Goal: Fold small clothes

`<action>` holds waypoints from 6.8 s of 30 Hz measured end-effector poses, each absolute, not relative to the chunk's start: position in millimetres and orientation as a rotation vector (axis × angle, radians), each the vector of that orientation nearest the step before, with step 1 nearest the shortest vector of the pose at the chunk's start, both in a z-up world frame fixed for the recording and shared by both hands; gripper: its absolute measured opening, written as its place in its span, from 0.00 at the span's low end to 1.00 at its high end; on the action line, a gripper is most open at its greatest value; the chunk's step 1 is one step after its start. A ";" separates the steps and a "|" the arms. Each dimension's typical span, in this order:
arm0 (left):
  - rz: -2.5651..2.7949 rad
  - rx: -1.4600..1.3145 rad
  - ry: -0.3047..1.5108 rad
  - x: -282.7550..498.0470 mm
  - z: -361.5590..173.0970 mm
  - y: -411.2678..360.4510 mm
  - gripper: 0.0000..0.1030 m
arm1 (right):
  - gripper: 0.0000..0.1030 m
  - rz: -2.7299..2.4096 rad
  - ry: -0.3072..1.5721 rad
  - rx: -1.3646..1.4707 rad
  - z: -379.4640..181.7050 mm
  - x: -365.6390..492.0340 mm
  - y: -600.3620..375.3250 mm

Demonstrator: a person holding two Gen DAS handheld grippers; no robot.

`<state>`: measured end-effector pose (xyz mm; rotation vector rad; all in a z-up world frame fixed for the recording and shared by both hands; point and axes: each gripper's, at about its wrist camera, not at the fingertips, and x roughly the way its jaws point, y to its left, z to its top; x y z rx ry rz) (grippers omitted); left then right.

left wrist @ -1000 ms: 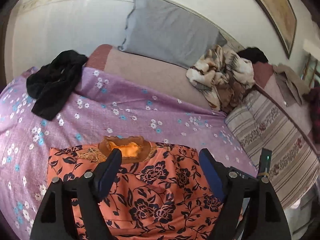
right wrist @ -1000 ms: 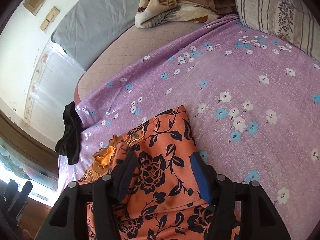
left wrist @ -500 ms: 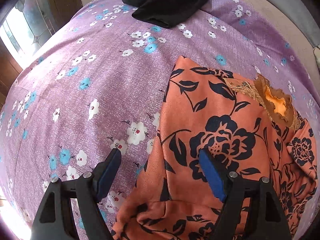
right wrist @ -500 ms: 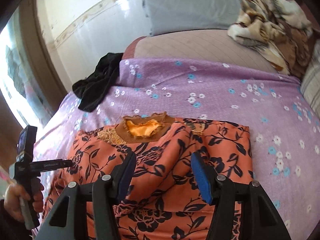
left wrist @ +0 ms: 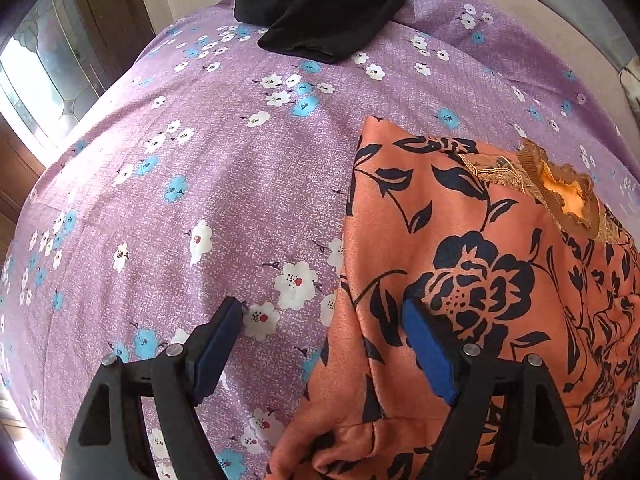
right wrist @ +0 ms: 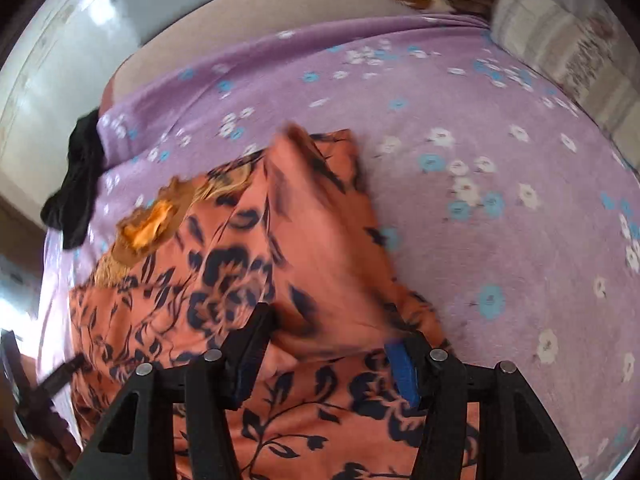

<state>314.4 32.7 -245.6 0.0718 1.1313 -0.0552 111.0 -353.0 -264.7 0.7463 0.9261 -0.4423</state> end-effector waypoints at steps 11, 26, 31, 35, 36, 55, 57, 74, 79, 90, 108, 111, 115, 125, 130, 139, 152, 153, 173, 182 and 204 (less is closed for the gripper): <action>-0.009 0.165 0.936 292.6 -209.8 16.9 0.80 | 0.60 -0.363 0.749 0.707 -239.8 131.0 -374.5; -0.102 0.241 0.992 287.0 -232.5 -29.0 0.81 | 0.38 -0.227 0.853 0.526 -259.7 166.1 -325.3; -0.140 0.259 0.890 272.5 -217.1 -43.4 0.81 | 0.38 -0.090 0.852 0.496 -254.9 173.2 -290.3; -0.147 0.310 0.916 272.7 -236.3 -55.6 0.81 | 0.38 -0.098 0.942 0.449 -278.2 182.6 -272.7; -0.141 0.322 0.925 273.5 -241.4 -57.3 0.81 | 0.38 -0.098 0.938 0.449 -277.0 182.2 -272.6; -0.128 0.310 0.920 277.0 -247.5 -59.6 0.81 | 0.42 -0.155 0.908 0.572 -276.3 177.2 -298.0; -0.127 0.306 0.926 276.9 -246.6 -59.0 0.81 | 0.42 -0.145 0.889 0.575 -272.3 173.0 -296.8; -0.137 0.266 1.008 227.6 -249.3 -23.7 0.82 | 0.58 -0.089 0.965 0.561 -276.9 142.2 -273.5; -0.162 0.154 0.999 186.3 -238.5 6.1 0.82 | 0.58 -0.059 0.905 0.604 -262.9 110.8 -267.7; -0.178 0.238 1.012 90.3 -256.2 46.3 0.82 | 0.58 -0.018 1.011 0.410 -276.6 40.5 -210.6; -0.111 -0.051 1.194 34.8 -263.6 132.8 0.82 | 0.58 0.014 1.025 0.285 -280.6 -59.8 -172.3; -0.102 -0.004 1.201 26.2 -260.3 128.3 0.82 | 0.59 0.023 1.043 0.293 -281.0 -67.7 -168.8; -0.133 -0.008 1.224 26.7 -258.9 131.8 0.82 | 0.59 0.055 1.078 0.307 -280.1 -76.5 -164.7; -0.234 -0.113 1.307 14.1 -266.7 167.0 0.39 | 0.59 0.096 1.032 0.600 -263.2 -105.4 -224.3; -0.240 -0.107 1.299 7.9 -264.3 173.3 0.48 | 0.59 0.015 1.020 0.698 -266.8 -114.9 -266.7; -0.358 -0.066 1.247 10.1 -257.8 170.8 0.43 | 0.59 -0.039 0.993 0.887 -283.5 -145.7 -318.2; -0.410 -0.015 1.236 0.2 -260.8 162.6 0.38 | 0.38 -0.028 1.039 0.994 -325.0 -153.2 -316.1; -0.408 0.001 1.231 -1.5 -260.8 161.6 0.38 | 0.30 -0.047 1.052 0.963 -322.8 -152.7 -313.8; -0.440 -0.017 1.294 1.8 -264.0 164.4 0.10 | 0.08 -0.084 1.167 0.745 -307.0 -137.7 -291.8; -0.697 -0.233 1.175 32.0 -184.3 170.2 0.09 | 0.08 0.082 0.901 0.887 -223.4 -134.3 -323.0; -0.648 -0.411 0.975 169.8 -151.7 146.2 0.09 | 0.09 0.019 0.994 0.854 -247.0 -35.7 -349.2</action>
